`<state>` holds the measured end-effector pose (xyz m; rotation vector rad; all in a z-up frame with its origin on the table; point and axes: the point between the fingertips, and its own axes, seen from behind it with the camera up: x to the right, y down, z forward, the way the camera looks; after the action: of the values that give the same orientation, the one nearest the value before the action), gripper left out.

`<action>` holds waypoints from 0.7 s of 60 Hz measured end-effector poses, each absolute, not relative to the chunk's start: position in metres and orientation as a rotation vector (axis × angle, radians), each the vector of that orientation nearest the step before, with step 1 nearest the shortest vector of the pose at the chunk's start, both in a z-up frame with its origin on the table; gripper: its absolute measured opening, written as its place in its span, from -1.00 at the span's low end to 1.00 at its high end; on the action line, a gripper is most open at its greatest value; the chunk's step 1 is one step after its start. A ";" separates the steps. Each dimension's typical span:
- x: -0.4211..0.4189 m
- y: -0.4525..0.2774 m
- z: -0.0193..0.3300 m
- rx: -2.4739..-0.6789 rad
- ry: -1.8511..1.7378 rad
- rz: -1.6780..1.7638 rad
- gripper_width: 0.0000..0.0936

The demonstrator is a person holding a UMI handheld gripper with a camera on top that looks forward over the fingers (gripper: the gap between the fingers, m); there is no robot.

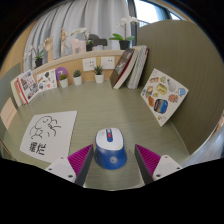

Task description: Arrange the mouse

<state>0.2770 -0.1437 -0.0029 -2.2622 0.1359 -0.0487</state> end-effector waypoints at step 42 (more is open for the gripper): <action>0.280 -0.115 -0.007 -2.402 0.122 -0.032 -0.27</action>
<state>0.2805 -0.1154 -0.0070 -2.4018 0.1218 -0.0325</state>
